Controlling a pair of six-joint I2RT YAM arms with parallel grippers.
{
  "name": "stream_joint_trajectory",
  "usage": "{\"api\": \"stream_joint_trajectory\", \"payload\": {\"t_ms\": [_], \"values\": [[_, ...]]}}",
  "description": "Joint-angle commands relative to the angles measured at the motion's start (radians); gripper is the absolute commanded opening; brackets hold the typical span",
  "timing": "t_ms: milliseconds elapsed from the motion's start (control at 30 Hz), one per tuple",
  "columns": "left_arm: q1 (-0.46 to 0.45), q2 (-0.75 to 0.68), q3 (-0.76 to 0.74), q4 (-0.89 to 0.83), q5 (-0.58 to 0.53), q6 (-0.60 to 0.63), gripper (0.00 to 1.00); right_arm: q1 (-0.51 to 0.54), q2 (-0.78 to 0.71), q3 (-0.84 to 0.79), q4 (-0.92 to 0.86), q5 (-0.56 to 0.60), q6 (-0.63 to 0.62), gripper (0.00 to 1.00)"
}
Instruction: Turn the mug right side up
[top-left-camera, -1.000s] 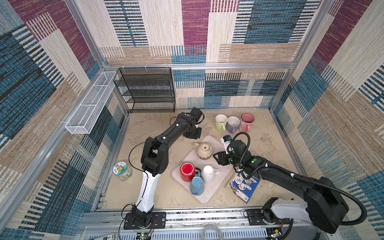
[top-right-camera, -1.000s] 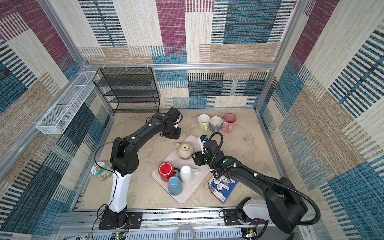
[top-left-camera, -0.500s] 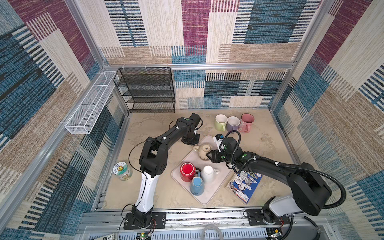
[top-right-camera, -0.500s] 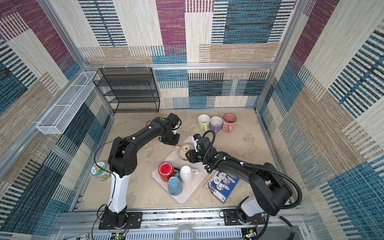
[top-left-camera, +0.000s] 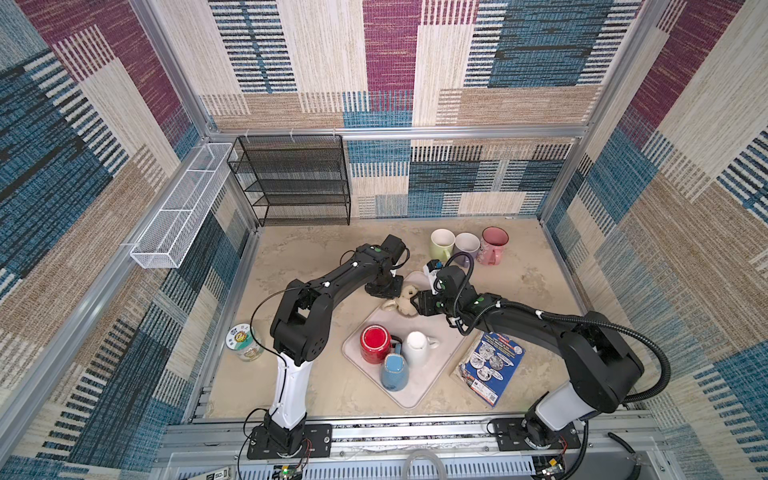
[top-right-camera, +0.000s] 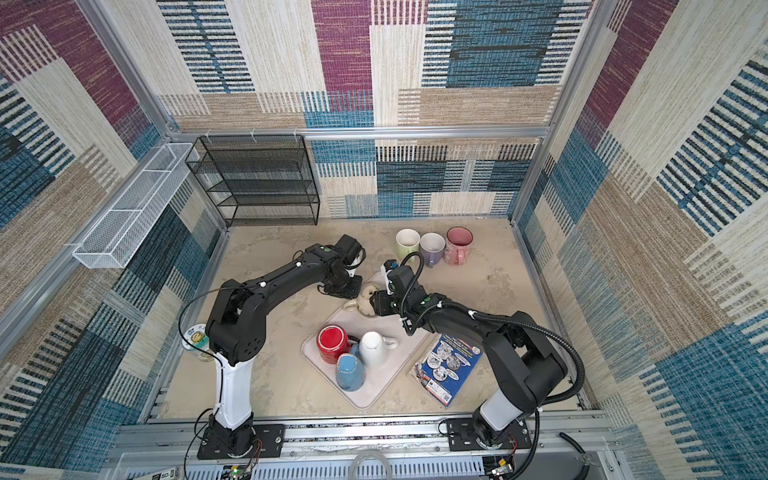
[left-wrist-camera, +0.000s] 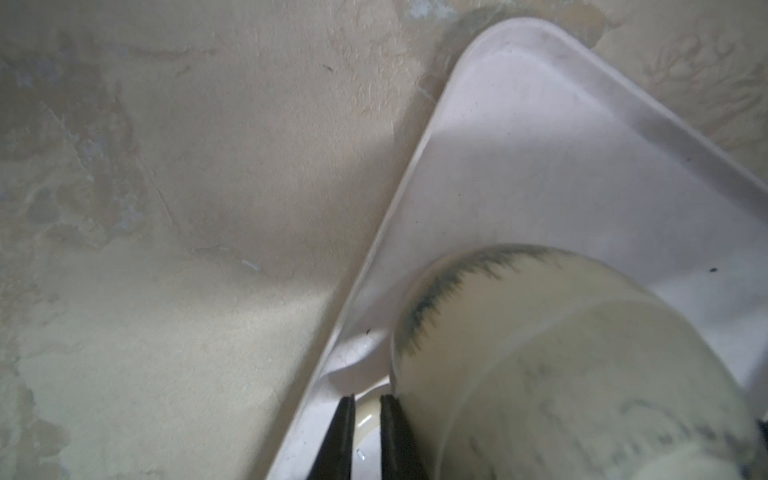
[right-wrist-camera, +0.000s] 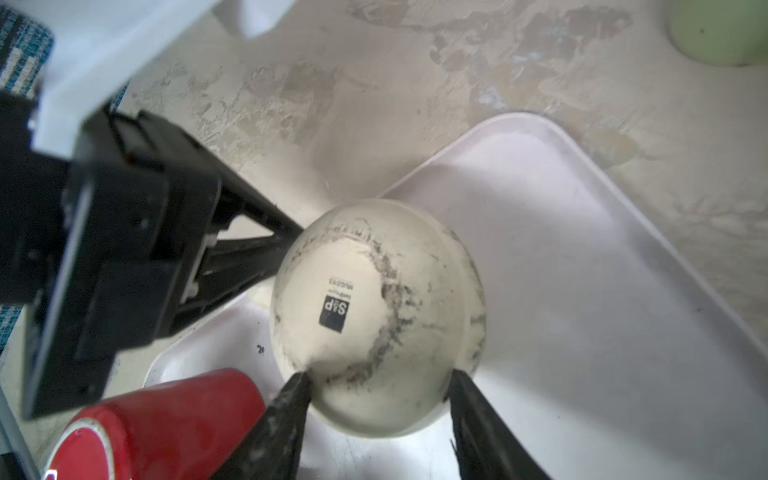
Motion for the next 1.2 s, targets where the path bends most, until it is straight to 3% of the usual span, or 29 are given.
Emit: {"api": "stream_joint_trajectory", "payload": {"t_ms": [0,267,567,733,900,1167], "values": [[-0.013,-0.011,-0.019,0.028,0.048,-0.036,0.18,-0.013,0.018,0.023,-0.010,0.043,-0.018,0.56],[-0.034,0.004,0.017,0.032,0.059,-0.048,0.18,-0.057,0.024,0.052,-0.029,0.047,-0.037,0.56],[-0.032,-0.097,0.013,0.008,-0.003,0.032,0.22,-0.095,-0.103,-0.004,-0.045,0.053,-0.060,0.57],[-0.040,-0.131,0.047,-0.056,0.026,0.132,0.32,-0.099,-0.194,-0.057,-0.040,0.040,-0.060,0.60],[-0.088,-0.130,0.069,-0.122,-0.054,0.227,0.47,-0.100,-0.286,-0.127,-0.011,0.006,-0.047,0.62],[-0.114,-0.075,0.088,-0.145,-0.113,0.245,0.48,-0.101,-0.406,-0.241,0.033,-0.053,-0.020,0.63]]}}
